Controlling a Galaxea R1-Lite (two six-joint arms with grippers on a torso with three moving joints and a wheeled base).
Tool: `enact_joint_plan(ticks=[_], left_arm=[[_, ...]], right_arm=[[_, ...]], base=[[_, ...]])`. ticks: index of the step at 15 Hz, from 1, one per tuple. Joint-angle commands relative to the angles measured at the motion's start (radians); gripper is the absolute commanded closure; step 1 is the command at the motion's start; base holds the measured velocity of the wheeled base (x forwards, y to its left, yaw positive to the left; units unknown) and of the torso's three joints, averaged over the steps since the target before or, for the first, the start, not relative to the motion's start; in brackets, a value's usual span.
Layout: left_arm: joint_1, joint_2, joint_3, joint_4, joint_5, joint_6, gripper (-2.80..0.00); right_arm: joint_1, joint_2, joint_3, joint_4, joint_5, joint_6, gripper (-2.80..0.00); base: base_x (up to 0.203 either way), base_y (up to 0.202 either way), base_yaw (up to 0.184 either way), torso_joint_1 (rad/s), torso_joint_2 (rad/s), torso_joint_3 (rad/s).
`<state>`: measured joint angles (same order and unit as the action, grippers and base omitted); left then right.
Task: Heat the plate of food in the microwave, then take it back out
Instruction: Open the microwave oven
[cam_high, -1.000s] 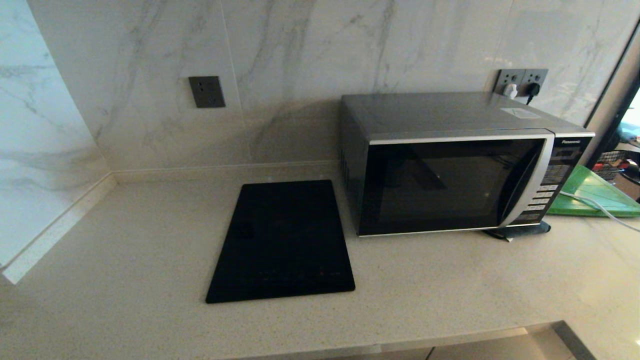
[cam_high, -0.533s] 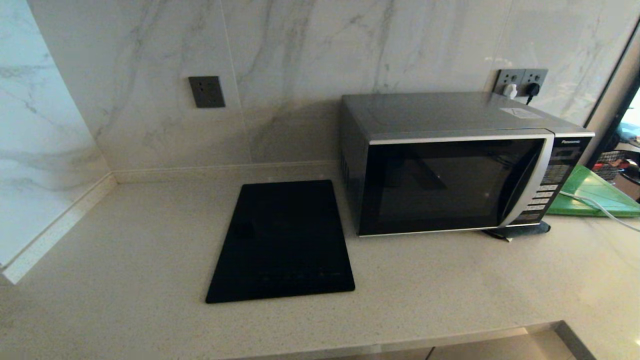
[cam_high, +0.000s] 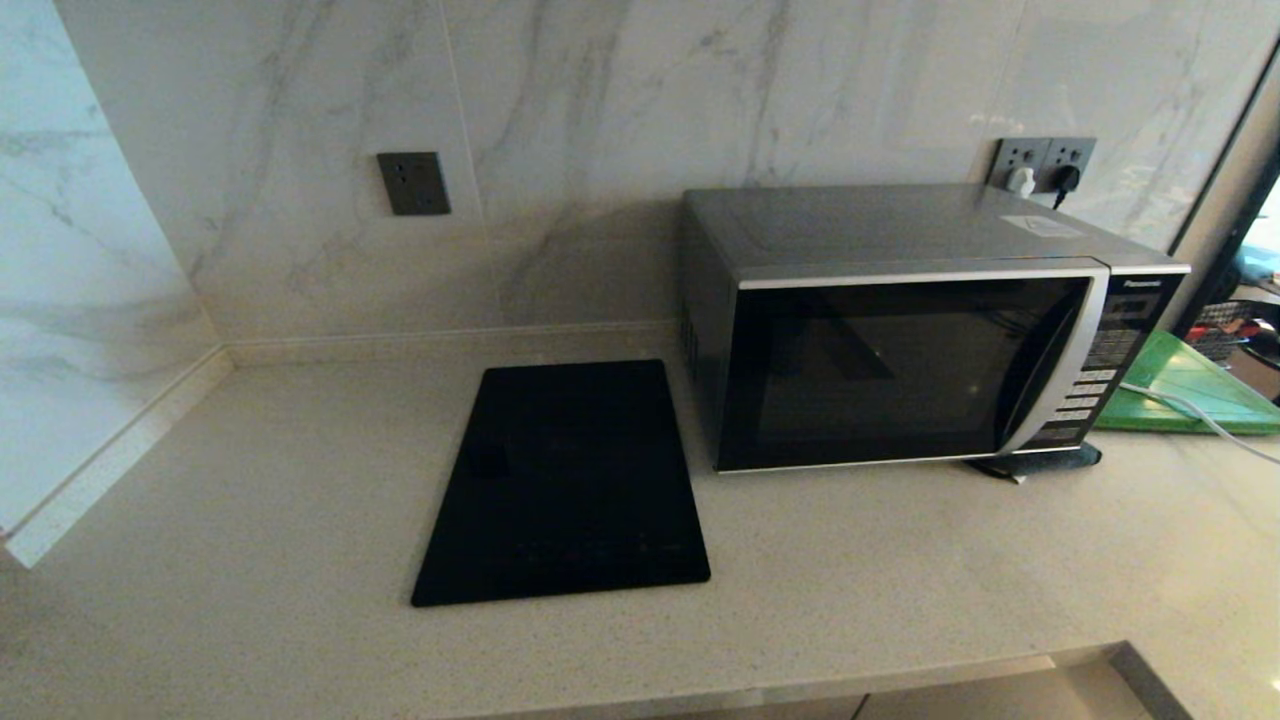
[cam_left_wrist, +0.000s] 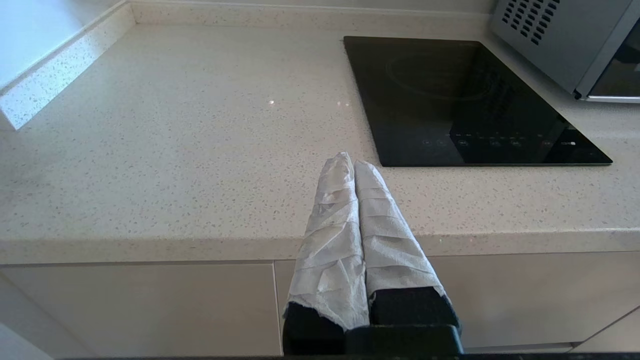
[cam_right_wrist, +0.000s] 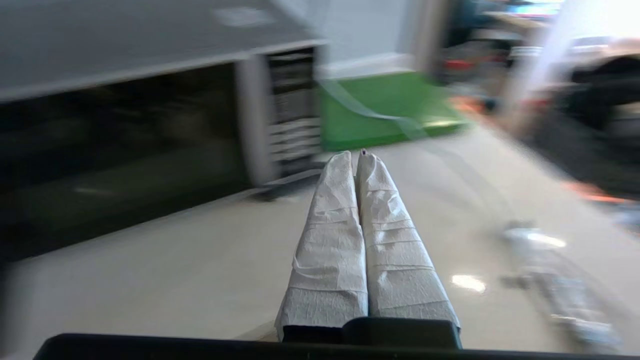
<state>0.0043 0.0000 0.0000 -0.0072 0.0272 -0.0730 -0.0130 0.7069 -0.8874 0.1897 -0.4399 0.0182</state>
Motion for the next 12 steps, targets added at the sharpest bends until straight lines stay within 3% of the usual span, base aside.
enact_joint_plan(ticks=[1, 8, 12], left_arm=[[0.0, 0.002, 0.0, 0.0, 0.0, -0.001, 0.0], [0.0, 0.0, 0.0, 0.0, 0.0, -0.001, 0.0], [0.0, 0.002, 0.0, 0.0, 0.001, -0.001, 0.0]], right_arm=[[-0.001, 0.181, -0.017, -0.07, -0.128, -0.129, 0.0], [0.005, 0.563, 0.016, -0.744, -0.511, -0.274, 0.0], [0.007, 0.589, 0.086, -0.783, -0.542, -0.317, 0.0]], base=[[0.0, 0.0, 0.0, 0.0, 0.0, 0.0], [0.0, 0.0, 0.0, 0.0, 0.0, 0.0], [0.0, 0.0, 0.0, 0.0, 0.0, 0.0]])
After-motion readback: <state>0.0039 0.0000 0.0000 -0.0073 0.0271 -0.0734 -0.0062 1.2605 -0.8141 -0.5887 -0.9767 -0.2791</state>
